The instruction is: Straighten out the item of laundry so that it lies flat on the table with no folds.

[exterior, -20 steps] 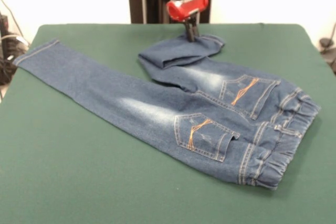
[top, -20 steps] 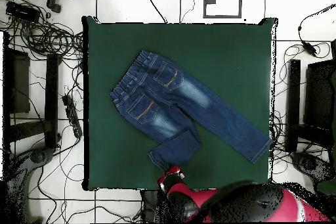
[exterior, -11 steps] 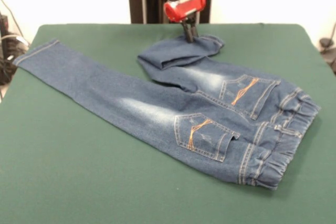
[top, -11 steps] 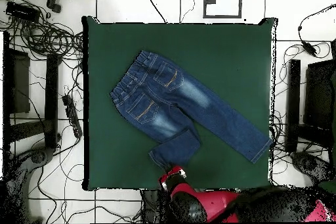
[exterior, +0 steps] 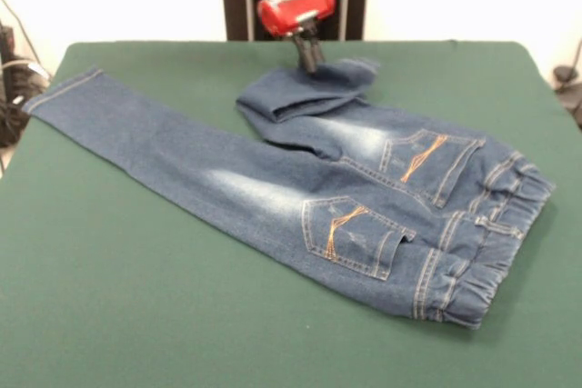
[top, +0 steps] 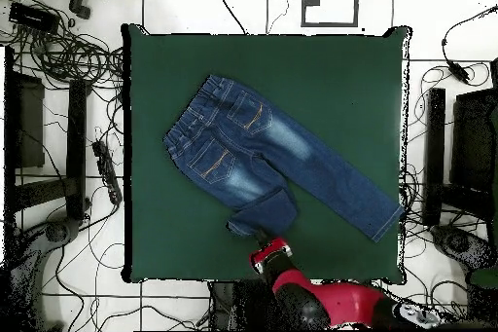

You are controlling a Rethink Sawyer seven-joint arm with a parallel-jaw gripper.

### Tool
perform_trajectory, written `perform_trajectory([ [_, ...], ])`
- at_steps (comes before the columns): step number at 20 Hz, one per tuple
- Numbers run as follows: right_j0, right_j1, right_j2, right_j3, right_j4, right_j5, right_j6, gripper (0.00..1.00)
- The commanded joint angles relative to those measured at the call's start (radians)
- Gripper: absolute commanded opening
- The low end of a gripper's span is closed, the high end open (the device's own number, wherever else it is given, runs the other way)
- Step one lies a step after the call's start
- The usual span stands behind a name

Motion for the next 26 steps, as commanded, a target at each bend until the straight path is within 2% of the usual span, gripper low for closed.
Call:
perform_trajectory([
  [1, -0.200, -0.045, 0.316, -0.062, -0.078, 0.260, 0.156, 0.00],
  [2, -0.241, -0.038, 0.350, -0.061, -0.084, 0.302, 0.133, 0.00],
  [8, -0.362, 0.006, 0.427, -0.079, -0.098, 0.424, 0.035, 0.00],
  [20, -0.498, 0.134, 0.452, -0.144, -0.216, 0.512, -0.040, 0.00],
  [26, -0.606, 0.155, 0.519, -0.138, -0.195, 0.632, -0.132, 0.00],
])
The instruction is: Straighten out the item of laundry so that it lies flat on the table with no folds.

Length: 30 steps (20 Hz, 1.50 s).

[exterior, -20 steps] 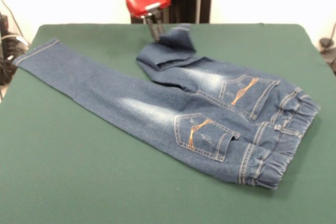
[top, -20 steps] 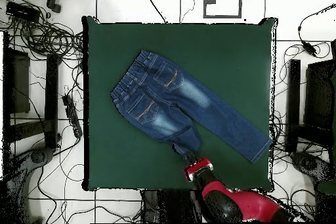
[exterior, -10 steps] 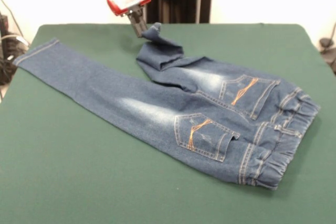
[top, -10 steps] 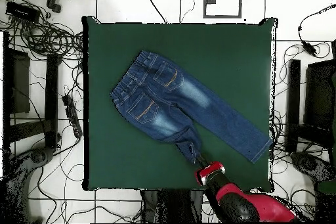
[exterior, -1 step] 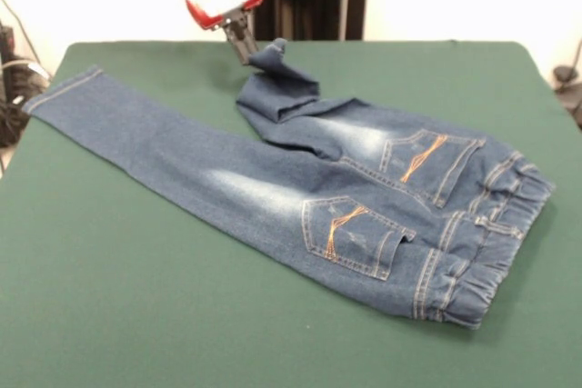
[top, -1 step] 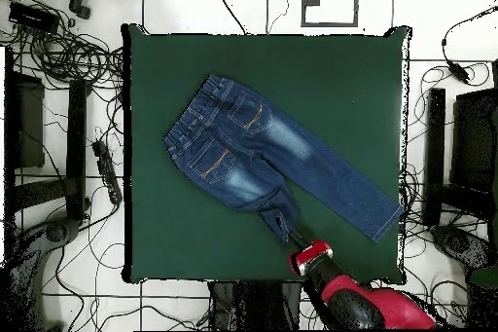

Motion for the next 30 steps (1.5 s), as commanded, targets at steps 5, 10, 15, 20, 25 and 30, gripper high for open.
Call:
perform_trajectory([
  [5, -0.089, 0.088, 0.197, -0.140, -0.014, 0.317, -0.231, 0.00],
  [10, -0.143, 0.074, 0.248, -0.142, -0.003, 0.445, -0.348, 0.00],
  [15, -0.059, -0.073, 0.237, -0.104, -0.087, 0.438, -0.269, 0.00],
  [20, 0.040, -0.222, 0.198, -0.054, -0.157, 0.411, -0.167, 0.00],
  [25, 0.058, -0.301, 0.182, -0.029, -0.178, 0.445, -0.216, 0.00],
  [30, 0.099, -0.358, 0.152, -0.033, -0.210, 0.472, -0.238, 0.00],
])
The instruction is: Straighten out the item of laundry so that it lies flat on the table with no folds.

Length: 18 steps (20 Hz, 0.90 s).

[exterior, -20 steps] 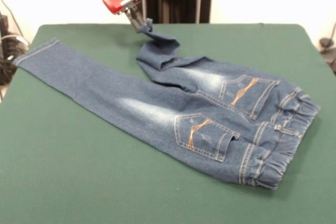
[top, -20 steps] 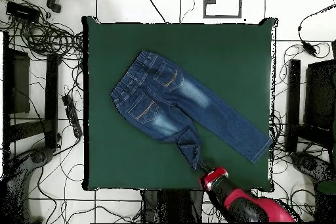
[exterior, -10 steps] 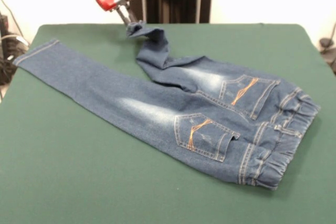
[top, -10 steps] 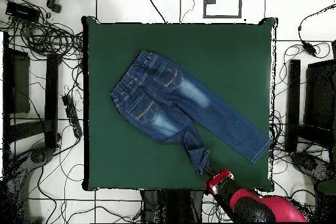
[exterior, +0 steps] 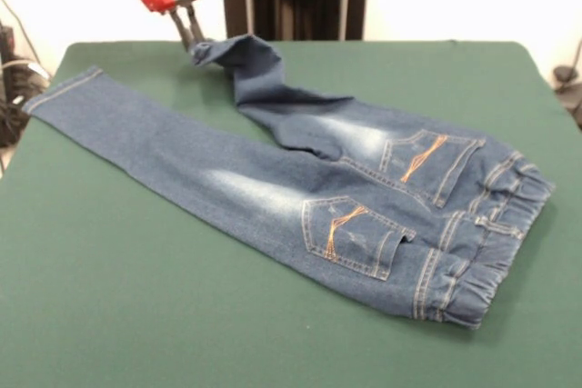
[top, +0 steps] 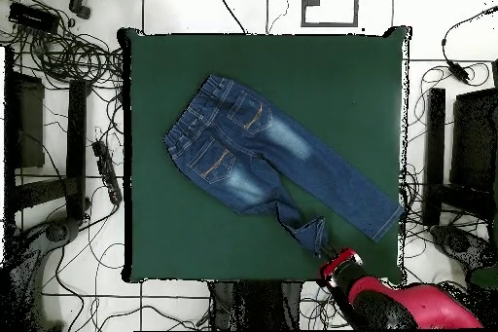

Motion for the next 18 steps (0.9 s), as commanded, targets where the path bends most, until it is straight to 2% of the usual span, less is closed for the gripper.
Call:
perform_trajectory([
  [1, 0.085, -0.102, 0.023, -0.031, -0.073, 0.137, -0.230, 0.00],
  [5, 0.091, -0.125, 0.025, -0.032, -0.077, 0.151, -0.251, 0.00],
  [9, 0.113, -0.148, 0.014, -0.035, -0.117, 0.152, -0.260, 0.00],
  [14, 0.193, -0.206, -0.026, -0.015, -0.217, 0.091, -0.138, 0.00],
  [18, 0.205, -0.241, -0.032, 0.013, -0.262, 0.015, -0.075, 0.00],
])
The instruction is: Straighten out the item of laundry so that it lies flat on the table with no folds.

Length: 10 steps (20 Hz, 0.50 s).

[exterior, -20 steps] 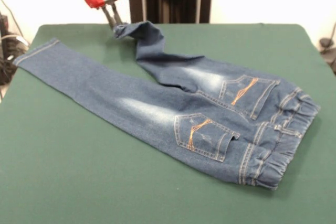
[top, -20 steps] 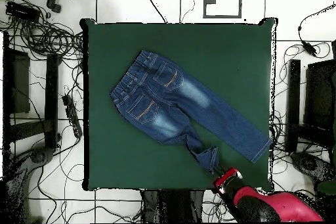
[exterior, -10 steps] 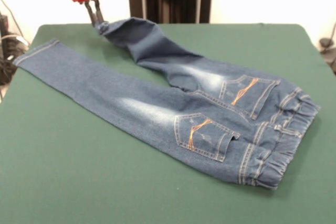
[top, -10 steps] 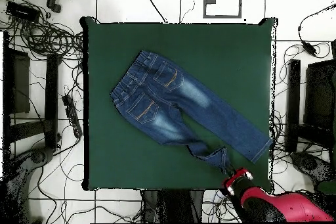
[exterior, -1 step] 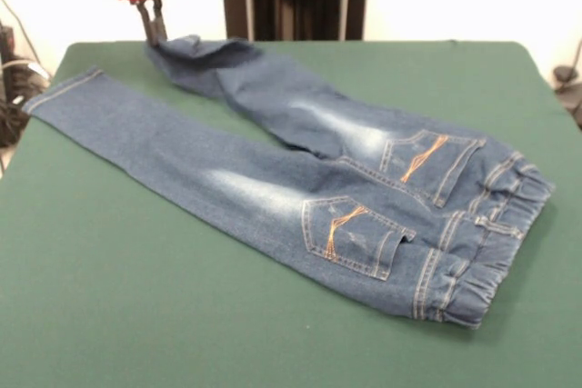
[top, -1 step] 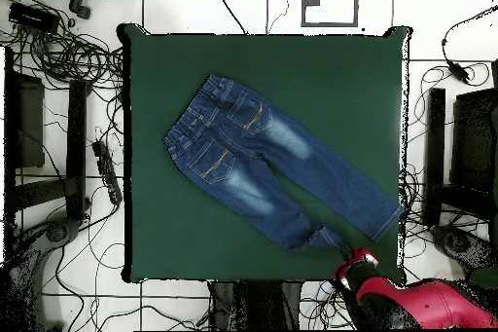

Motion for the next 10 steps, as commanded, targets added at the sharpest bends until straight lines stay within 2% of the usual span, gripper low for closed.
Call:
perform_trajectory([
  [1, 0.087, -0.071, -0.007, 0.021, -0.120, -0.028, -0.056, 0.00],
  [4, 0.068, -0.129, 0.016, 0.070, -0.132, -0.105, -0.013, 0.00],
  [7, 0.022, -0.166, 0.056, 0.106, -0.110, -0.137, -0.033, 0.00],
  [10, 0.014, -0.192, 0.056, 0.124, -0.120, -0.163, -0.027, 0.00],
])
